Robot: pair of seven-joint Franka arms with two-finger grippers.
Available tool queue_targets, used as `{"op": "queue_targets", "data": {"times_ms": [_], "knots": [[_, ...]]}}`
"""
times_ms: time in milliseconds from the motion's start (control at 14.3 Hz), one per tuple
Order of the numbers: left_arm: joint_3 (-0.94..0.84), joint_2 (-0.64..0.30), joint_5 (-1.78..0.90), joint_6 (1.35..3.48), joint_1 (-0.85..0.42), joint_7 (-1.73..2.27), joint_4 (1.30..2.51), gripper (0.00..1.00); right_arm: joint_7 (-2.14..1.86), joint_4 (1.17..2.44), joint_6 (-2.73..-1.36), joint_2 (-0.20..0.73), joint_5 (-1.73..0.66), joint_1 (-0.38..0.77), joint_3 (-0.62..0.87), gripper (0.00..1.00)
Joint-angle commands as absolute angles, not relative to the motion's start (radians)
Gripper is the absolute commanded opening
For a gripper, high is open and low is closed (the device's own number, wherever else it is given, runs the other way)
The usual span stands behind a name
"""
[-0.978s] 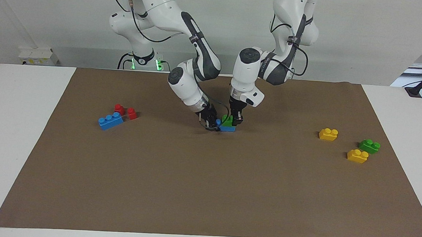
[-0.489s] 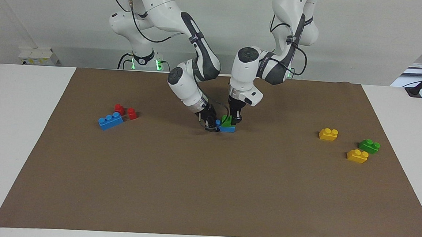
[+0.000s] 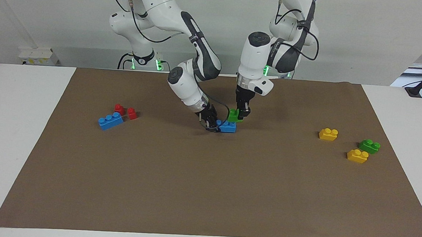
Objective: Remove green block with left arm and hold with right
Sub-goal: 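Pull the green brick away with the left gripper while the right gripper pulls blue, then set the green brick down with the left gripper while the right gripper sets blue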
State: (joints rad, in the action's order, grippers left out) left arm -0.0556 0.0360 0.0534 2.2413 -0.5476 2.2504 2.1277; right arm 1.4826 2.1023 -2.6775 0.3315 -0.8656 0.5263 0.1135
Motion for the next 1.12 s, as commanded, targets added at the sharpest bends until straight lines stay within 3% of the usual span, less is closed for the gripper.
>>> {"op": "queue_targets", "data": {"times_ms": [0, 280, 559, 839, 1048], "knots": [[-0.054, 0.106, 0.043, 2.166, -0.485, 2.16, 2.126, 0.0, 1.434, 2.054, -2.5, 0.275, -0.862, 0.413, 0.107, 0.0], [-0.051, 0.147, -0.057, 2.031, -0.32, 1.852, 2.076, 0.0, 1.292, 2.016, -2.306, 0.203, -0.714, 0.189, 0.107, 0.0], [-0.049, 0.143, -0.109, 1.945, -0.163, 1.576, 2.017, 0.0, 1.142, 1.939, -2.073, 0.212, -0.66, -0.027, 0.107, 0.0], [-0.049, 0.135, -0.132, 1.951, -0.025, 1.297, 2.025, 0.0, 0.999, 1.878, -1.973, 0.279, -0.638, -0.158, 0.109, 0.0], [-0.046, 0.075, -0.132, 1.982, 0.037, 1.122, 2.02, 0.0, 0.913, 1.878, -1.973, 0.328, -0.64, -0.199, 0.107, 0.0]]}}
